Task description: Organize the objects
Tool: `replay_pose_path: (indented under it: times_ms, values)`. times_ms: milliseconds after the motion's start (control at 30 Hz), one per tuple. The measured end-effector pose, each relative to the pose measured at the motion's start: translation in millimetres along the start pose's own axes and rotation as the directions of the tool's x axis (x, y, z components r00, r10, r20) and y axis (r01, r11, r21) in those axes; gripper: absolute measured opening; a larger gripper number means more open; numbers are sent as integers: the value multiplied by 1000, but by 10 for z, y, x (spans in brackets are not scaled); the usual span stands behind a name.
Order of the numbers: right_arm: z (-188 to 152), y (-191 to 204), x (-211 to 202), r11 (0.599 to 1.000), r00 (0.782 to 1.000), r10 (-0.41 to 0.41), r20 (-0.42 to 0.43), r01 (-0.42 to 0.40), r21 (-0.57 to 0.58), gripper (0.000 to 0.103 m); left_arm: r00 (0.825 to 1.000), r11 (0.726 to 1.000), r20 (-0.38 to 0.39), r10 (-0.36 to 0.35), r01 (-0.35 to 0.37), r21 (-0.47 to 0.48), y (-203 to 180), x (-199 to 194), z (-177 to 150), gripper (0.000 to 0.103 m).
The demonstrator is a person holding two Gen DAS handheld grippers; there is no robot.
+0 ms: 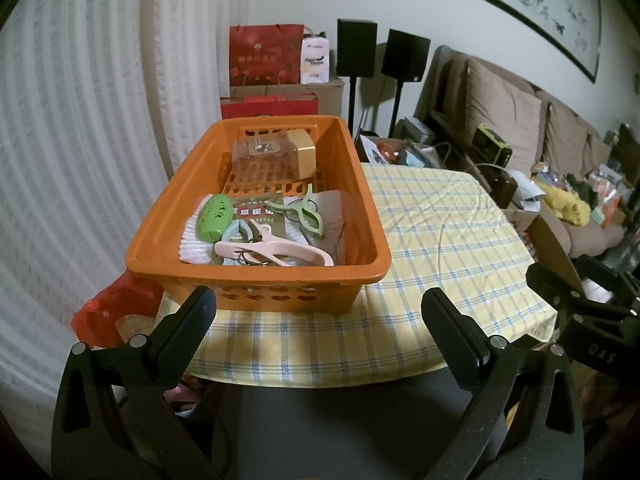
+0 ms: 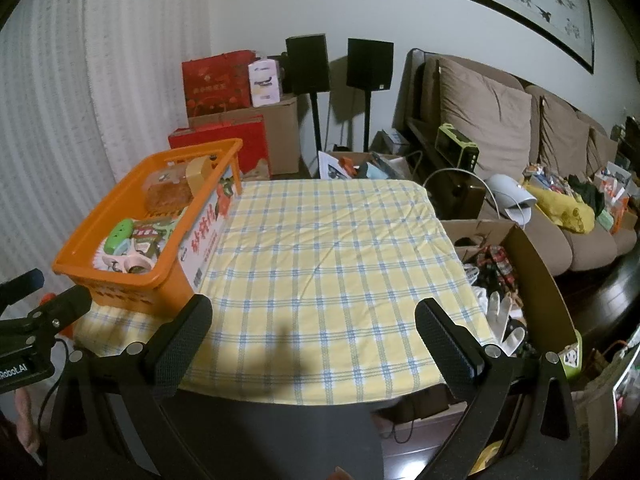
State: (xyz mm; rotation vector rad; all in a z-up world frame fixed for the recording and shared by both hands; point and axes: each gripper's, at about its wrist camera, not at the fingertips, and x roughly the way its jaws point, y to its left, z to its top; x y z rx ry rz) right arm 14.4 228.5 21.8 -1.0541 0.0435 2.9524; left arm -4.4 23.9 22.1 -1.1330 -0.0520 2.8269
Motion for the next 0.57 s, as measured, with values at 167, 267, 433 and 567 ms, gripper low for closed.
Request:
replay_pose_path:
  times_ms: [167,267,433,567]
  values:
    - [-1,3,5,1000,1000,0,-5,0,-2,102,1000,1000,-4,2,-2,-1,-9,9,6,103]
    - [1,7,6,1000,1000,-1,-4,1,-3,102,1000,1000,-7,6,-6,-3,-18,9,5,103]
    - [0,7,6,1000,1000,-1,-5,1,-2,102,1000,1000,1,20,-20,-2,-20,4,4,103]
    - [0,12,11,1000,1000,0,-6,0,-3,102,1000,1000,1,16,-16,-4,-13,8,-2,103]
